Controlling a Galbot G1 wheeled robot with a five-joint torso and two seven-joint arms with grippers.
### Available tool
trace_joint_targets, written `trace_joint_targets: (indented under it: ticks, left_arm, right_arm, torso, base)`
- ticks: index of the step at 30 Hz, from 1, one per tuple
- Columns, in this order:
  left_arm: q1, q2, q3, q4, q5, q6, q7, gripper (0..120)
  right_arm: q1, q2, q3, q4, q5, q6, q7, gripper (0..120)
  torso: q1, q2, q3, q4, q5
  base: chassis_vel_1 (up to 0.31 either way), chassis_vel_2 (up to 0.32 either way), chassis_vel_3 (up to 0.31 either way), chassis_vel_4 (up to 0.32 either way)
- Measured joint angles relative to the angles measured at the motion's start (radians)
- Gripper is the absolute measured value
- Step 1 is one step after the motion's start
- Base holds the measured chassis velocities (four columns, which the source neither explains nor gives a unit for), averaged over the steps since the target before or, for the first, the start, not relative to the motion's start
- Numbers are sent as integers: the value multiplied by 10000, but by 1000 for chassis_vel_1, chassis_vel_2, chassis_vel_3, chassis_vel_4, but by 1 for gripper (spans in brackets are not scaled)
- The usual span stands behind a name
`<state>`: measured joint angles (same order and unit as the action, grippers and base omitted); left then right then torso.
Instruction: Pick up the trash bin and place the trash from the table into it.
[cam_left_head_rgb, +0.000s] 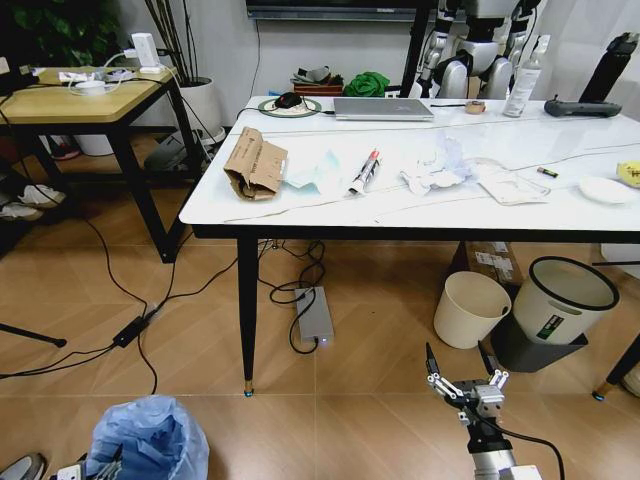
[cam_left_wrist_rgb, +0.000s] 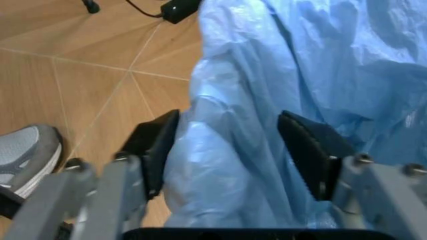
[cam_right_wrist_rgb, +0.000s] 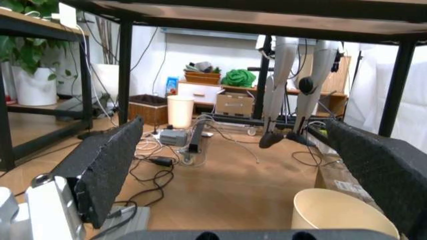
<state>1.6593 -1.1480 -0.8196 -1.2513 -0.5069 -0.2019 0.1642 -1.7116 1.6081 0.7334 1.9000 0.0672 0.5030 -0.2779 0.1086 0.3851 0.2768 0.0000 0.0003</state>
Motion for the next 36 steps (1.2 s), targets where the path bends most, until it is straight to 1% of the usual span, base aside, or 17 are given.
trace_joint_targets:
  ticks: [1, 2, 3, 6, 8, 9, 12, 13, 15, 16, 17, 23, 26, 29, 33, 36]
  left_arm:
    - [-13, -1, 4, 18, 1, 4, 12, 53]
    - [-13, -1, 4, 18, 1, 4, 12, 53]
    - [-25, -1, 6, 35, 1, 6, 17, 51]
    - [-66, -2, 10, 85, 2, 7, 35, 36]
    - [-73, -2, 11, 93, 2, 4, 46, 30]
    - [-73, -2, 11, 93, 2, 4, 46, 30]
    - [-78, -1, 13, 77, -1, 3, 126, 15]
    - [-77, 0, 11, 62, -4, 0, 145, 11]
    - [-56, -12, 23, -7, -6, -8, 211, 4]
    - [-56, -12, 23, -7, -6, -8, 211, 4]
    - [-46, -22, 29, -51, -5, -13, 234, 0]
    - [48, -40, 92, -276, -4, -185, 263, 0]
    - [161, -37, 180, -454, -76, -569, 234, 0]
    - [232, -21, 224, -624, -164, -745, 344, 0]
    - [425, 23, 303, -1123, -369, -841, 556, 0]
    - [811, 61, 386, -1889, -601, -836, 699, 0]
  right_arm:
    - [5, 0, 3, 0, -11, -12, 1, 100]
    - [5, 0, 3, 0, -11, -12, 1, 100]
    - [5, 0, 3, 0, -15, -18, 1, 100]
    - [18, 0, 4, 0, -31, -47, 4, 100]
    - [29, 0, 8, 0, -33, -57, 5, 100]
    - [29, 0, 8, 0, -33, -57, 5, 100]
    - [49, 0, 34, -9, -35, -76, 7, 100]
    - [51, 0, 34, -13, -35, -79, 7, 100]
    - [55, 0, 37, -25, -43, -87, 7, 100]
    - [55, 0, 37, -25, -43, -87, 7, 100]
    - [61, 0, 38, -29, -52, -94, 7, 100]
    - [78, 0, 33, -28, -93, -168, 8, 100]
    - [101, 0, 37, -25, -114, -226, 14, 100]
    - [98, 0, 40, -14, -121, -248, 18, 100]
    - [97, 0, 58, -2, -142, -281, 25, 100]
    - [102, 0, 86, -2, -180, -319, 33, 100]
  torso:
    - [1, 2, 2, 0, -1]
    - [1, 2, 2, 0, -1]
    - [2, 3, 3, 0, -2]
    - [4, 12, 8, -1, 0]
    - [5, 15, 9, -1, 0]
    - [5, 15, 9, -1, 0]
    - [8, 21, 13, 0, 1]
    - [9, 23, 14, -1, 4]
    - [9, 26, 16, 1, -5]
    - [9, 26, 16, 1, -5]
    - [10, 27, 16, -1, -8]
    - [12, 30, 19, -2, -7]
    - [12, 33, 21, 0, -5]
    - [13, 34, 22, 0, -5]
    - [14, 37, 23, -1, -2]
    - [14, 38, 24, -2, -2]
  base:
    - [0, 0, 0, 0]
    - [0, 0, 0, 0]
    - [0, 0, 0, 0]
    - [0, 0, 0, 0]
    - [0, 0, 0, 0]
    - [0, 0, 0, 0]
    - [0, 0, 0, 0]
    - [0, 0, 0, 0]
    - [0, 0, 0, 0]
    - [0, 0, 0, 0]
    - [0, 0, 0, 0]
    - [0, 0, 0, 0]
    - [0, 0, 0, 0]
    - [0, 0, 0, 0]
    - [0, 0, 0, 0]
    - [0, 0, 0, 0]
